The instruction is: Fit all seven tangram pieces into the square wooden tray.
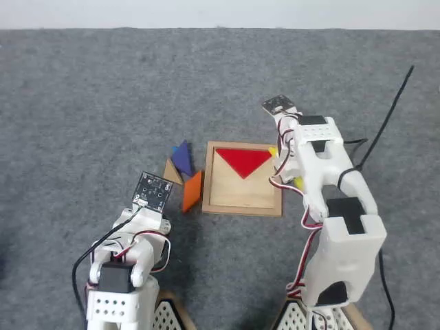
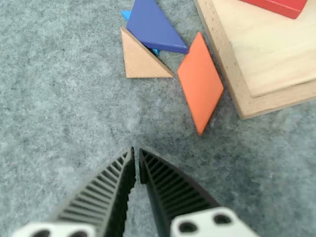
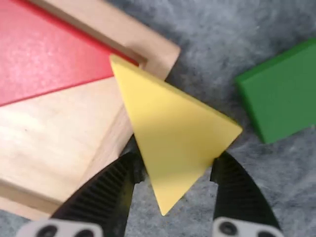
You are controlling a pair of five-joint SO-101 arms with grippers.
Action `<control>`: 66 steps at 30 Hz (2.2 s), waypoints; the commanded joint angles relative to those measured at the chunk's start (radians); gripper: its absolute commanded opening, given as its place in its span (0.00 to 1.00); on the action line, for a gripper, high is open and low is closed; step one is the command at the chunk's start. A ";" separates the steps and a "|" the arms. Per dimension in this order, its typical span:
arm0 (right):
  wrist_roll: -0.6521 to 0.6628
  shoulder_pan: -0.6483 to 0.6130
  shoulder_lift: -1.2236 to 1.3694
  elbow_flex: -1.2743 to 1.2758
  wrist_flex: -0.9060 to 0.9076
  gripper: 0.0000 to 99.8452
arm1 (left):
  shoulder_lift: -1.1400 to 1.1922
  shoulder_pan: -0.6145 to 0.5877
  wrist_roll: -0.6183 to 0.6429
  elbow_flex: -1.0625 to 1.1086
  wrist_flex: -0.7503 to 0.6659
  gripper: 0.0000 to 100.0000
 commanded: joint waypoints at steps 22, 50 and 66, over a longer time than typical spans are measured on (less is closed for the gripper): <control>-0.057 -0.257 -0.272 0.069 0.064 0.17 | -0.017 -0.003 0.008 -0.012 0.003 0.02; -0.121 0.013 -0.076 -0.123 -0.031 0.27 | -0.017 -0.003 0.008 -0.012 0.003 0.02; -0.127 -0.088 0.119 -0.282 0.039 0.27 | -0.017 -0.003 0.008 -0.012 0.003 0.02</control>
